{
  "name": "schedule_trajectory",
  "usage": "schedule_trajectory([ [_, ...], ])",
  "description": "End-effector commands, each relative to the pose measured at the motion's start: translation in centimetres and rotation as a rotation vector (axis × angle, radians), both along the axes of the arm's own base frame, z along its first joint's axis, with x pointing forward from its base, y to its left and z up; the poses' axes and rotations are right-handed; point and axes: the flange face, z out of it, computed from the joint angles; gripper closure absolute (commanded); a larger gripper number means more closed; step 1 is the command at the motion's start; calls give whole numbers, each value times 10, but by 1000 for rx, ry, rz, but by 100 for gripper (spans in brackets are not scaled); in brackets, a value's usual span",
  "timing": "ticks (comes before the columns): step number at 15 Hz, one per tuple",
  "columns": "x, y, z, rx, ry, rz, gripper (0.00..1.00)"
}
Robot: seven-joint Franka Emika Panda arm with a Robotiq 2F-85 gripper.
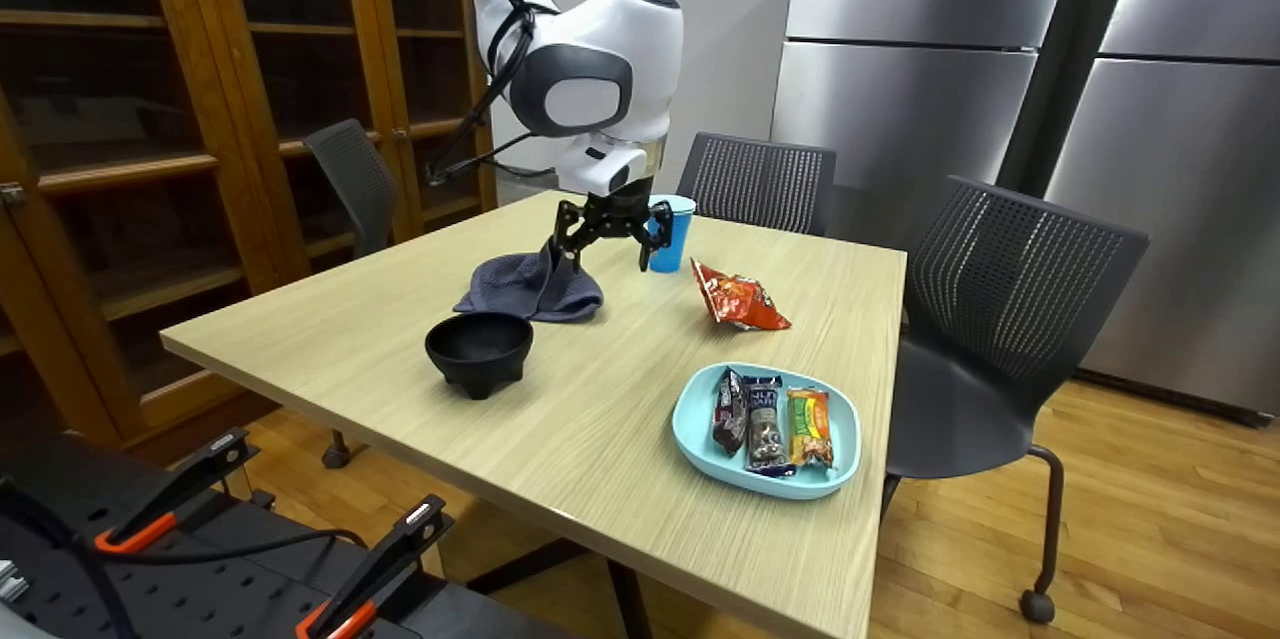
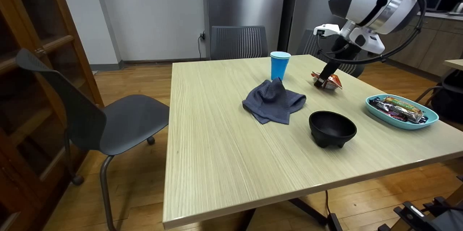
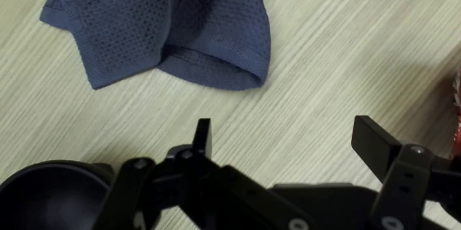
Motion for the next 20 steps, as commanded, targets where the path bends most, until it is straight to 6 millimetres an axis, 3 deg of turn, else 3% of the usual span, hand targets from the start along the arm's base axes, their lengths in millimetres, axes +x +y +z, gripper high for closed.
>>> schedule_trajectory([
  [1,13,9,-3,23,-19,91,0],
  [13,33,20,-49,-23,-13,319,0],
  [20,40,25,-60,-32,-20,379,0],
])
